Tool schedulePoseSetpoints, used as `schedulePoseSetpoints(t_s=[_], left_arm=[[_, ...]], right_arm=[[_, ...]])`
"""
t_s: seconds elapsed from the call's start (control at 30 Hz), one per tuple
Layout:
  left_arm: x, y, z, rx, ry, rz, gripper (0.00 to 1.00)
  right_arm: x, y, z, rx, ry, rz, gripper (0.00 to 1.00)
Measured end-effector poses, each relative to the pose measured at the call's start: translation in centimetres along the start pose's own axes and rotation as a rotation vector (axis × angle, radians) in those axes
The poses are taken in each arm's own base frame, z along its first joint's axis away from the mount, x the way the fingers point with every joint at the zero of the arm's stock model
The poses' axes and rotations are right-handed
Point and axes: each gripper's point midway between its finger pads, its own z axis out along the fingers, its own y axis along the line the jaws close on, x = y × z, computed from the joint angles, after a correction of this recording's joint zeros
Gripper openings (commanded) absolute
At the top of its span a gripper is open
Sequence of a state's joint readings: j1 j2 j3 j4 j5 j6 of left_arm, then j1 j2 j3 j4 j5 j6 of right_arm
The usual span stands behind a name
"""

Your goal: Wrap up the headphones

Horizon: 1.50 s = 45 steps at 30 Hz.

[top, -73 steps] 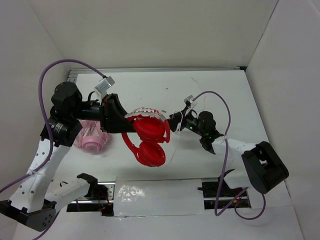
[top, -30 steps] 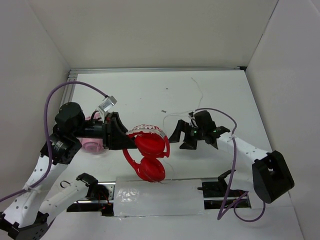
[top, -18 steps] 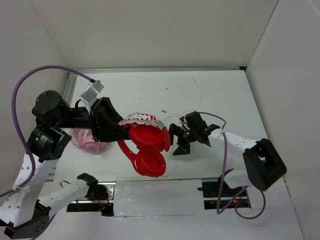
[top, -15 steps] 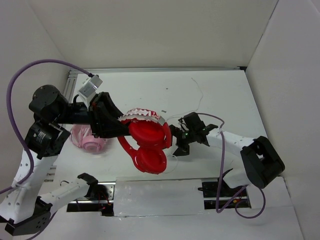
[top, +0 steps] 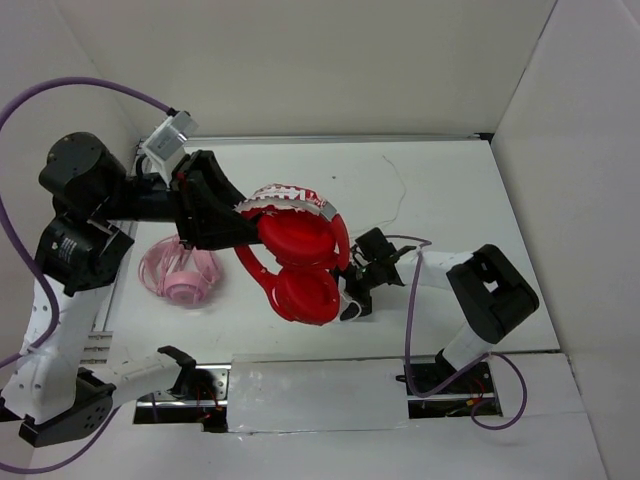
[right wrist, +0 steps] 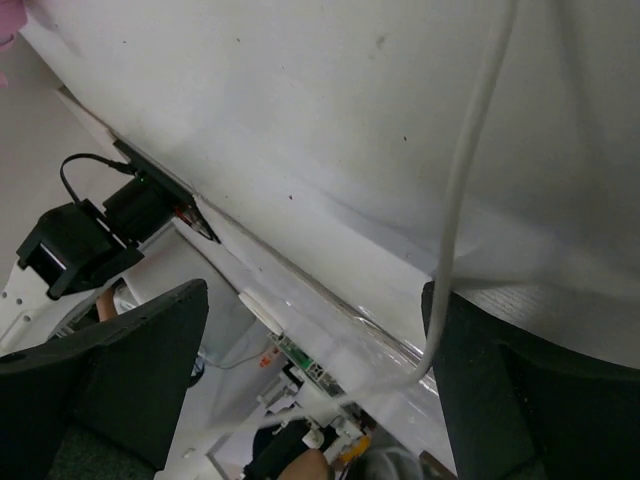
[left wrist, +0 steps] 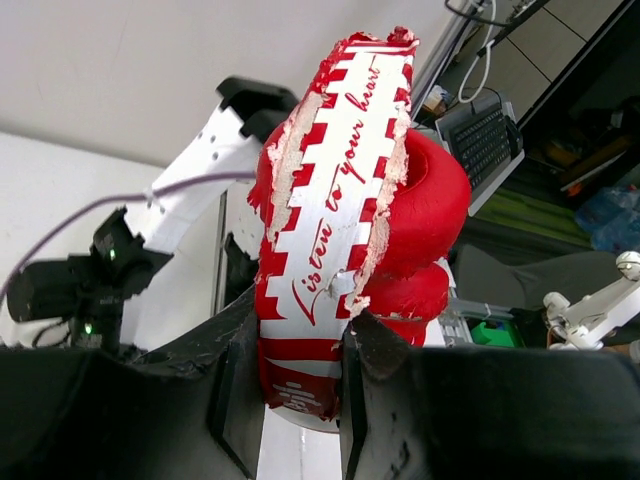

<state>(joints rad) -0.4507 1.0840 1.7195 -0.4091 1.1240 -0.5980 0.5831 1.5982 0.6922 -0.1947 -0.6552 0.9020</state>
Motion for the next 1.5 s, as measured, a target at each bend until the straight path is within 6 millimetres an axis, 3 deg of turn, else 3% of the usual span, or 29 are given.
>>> schedulePoseSetpoints(t_s=[0.03, 0.13, 0.17, 0.27, 0.33, 0.4, 0.53, 0.63, 0.73, 0.83, 0.97, 1.1, 1.23, 1.37, 1.5], left_arm=[[-0.5, -0.4, -0.1, 0.002, -0.005, 0.014, 0.0], [-1.5, -1.4, -0.2, 0.011, -0.018, 0.066, 0.0], [-1.5, -1.6, -0.3, 0.015, -0.018, 0.07, 0.0], [-0.7, -1.6, -0.4, 0.028, -0.004, 0.058, 0.0], [0.2, -1.2, -0.4, 0.033, 0.01, 0.036, 0.0], [1.4, -0.4, -0.3, 0.038, 0.028, 0.006, 0.0], [5.8, 1.9, -0.1, 0.05, 0.075, -0.085, 0.0], [10.1, 4.3, 0.1, 0.018, 0.107, -0.188, 0.0], [14.6, 6.2, 0.6, 0.024, 0.158, -0.28, 0.0], [18.6, 7.6, 1.9, 0.03, 0.233, -0.381, 0.0], [22.9, 9.0, 4.8, 0.012, 0.348, -0.459, 0.0], [27.9, 10.2, 7.9, -0.062, 0.487, -0.496, 0.0], [31.0, 12.5, 8.9, -0.146, 0.561, -0.558, 0.0], [32.2, 16.3, 8.4, -0.264, 0.558, -0.62, 0.0], [32.4, 20.1, 7.3, -0.368, 0.518, -0.71, 0.0]], right_arm=[[-0.1, 0.1, 0.1, -0.004, 0.002, -0.002, 0.9], [-0.5, 0.3, 0.3, -0.012, -0.005, -0.015, 0.51], [-0.5, 0.4, 0.3, -0.014, -0.008, -0.016, 0.27], [-1.7, 1.0, 0.0, -0.015, -0.047, -0.029, 0.0], [-3.6, 2.2, -0.8, -0.03, -0.098, -0.051, 0.0], [-6.8, 3.9, -2.3, -0.06, -0.188, -0.077, 0.0], [-14.5, 7.4, -7.4, -0.068, -0.445, -0.155, 0.0], [-18.9, 10.0, -11.8, 0.001, -0.65, -0.237, 0.0], [-21.3, 12.8, -15.8, 0.043, -0.802, -0.328, 0.0], [-22.1, 14.9, -18.6, 0.064, -0.883, -0.407, 0.0], [-22.2, 16.1, -20.4, 0.079, -0.935, -0.47, 0.0], [-20.5, 17.8, -22.7, 0.039, -0.973, -0.522, 0.0], [-16.5, 20.9, -26.0, -0.048, -1.029, -0.614, 0.0], [-11.1, 24.0, -30.4, -0.167, -1.106, -0.72, 0.0], [-5.7, 24.5, -33.6, -0.267, -1.173, -0.791, 0.0]])
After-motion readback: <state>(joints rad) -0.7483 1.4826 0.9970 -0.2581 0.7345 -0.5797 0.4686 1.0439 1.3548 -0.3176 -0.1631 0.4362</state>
